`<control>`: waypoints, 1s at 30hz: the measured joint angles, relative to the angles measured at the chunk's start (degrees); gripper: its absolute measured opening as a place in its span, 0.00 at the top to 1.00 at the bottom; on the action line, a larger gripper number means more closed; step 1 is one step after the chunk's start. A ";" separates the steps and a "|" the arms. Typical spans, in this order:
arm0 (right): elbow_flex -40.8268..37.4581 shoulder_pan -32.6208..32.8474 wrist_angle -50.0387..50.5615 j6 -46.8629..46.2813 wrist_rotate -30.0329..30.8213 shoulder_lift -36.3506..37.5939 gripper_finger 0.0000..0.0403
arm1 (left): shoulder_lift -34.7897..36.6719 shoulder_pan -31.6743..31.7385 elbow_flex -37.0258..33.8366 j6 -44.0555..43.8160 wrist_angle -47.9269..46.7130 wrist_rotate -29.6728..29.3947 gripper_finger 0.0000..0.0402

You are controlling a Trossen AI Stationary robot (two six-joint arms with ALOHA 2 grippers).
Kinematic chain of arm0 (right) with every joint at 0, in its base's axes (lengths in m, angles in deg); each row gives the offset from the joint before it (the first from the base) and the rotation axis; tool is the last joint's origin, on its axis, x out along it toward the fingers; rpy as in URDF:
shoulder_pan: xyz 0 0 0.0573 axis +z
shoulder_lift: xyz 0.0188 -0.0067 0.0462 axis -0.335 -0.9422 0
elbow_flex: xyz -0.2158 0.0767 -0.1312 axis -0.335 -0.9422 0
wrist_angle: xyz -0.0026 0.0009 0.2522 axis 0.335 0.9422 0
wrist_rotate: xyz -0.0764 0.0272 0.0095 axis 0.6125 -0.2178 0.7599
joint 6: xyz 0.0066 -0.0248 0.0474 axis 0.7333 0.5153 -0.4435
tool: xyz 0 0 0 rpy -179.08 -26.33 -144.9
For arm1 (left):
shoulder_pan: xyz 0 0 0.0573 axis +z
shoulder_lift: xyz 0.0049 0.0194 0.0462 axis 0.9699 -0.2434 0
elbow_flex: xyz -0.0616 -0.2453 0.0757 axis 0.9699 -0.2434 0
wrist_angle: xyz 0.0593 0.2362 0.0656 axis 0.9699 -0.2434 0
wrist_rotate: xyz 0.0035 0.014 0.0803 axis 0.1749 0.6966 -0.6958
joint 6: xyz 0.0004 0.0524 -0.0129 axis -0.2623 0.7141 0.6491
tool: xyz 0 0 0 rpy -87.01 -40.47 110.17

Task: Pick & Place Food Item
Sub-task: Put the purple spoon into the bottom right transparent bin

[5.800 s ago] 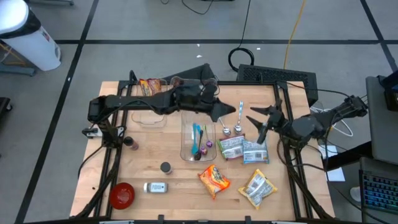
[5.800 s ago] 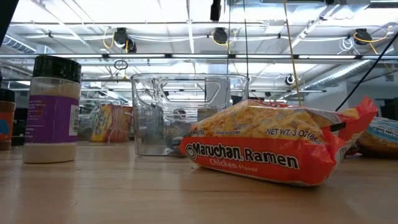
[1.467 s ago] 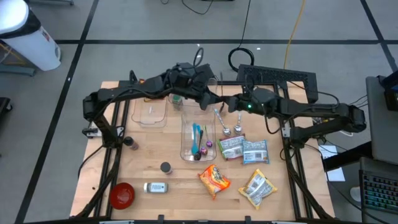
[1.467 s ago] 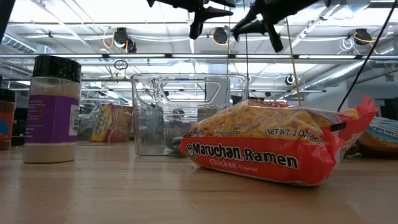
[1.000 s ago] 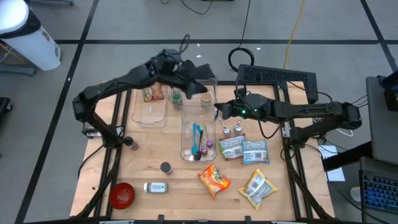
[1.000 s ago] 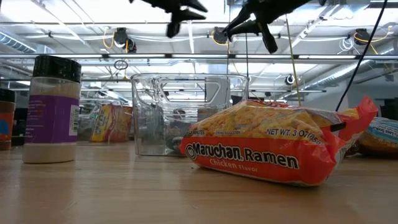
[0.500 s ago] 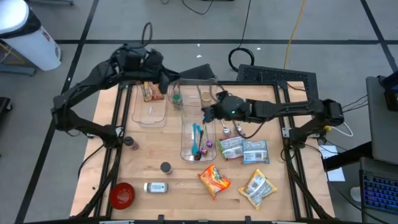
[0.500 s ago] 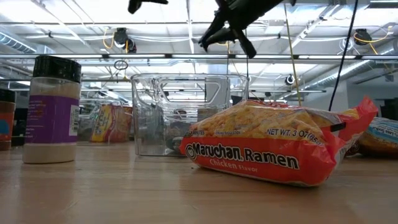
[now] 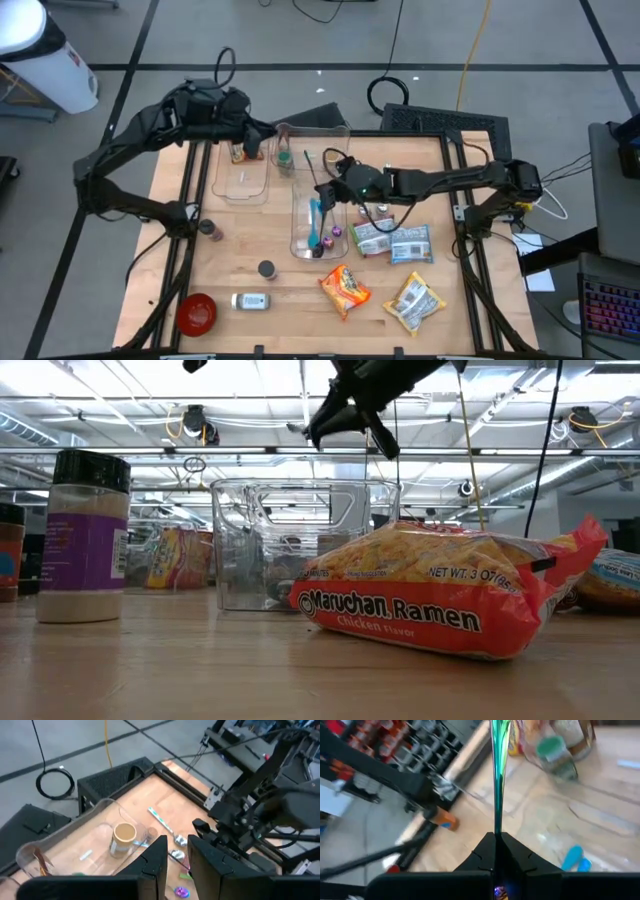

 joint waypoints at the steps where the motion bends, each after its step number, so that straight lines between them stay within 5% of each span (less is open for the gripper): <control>1: -0.06 0.40 0.99 -0.54 0.56 -0.14 1.00 | -0.03 -0.28 -0.02 0.02 -0.42 0.00 0.80; 19: 0.01 8.38 6.30 -24.61 19.32 -2.72 1.00 | 2.64 1.97 -0.04 21.37 -9.56 -0.59 0.80; 30: 18.29 5.37 19.19 -24.38 15.51 -14.45 1.00 | 4.49 4.80 -0.02 23.45 -14.39 -0.07 0.80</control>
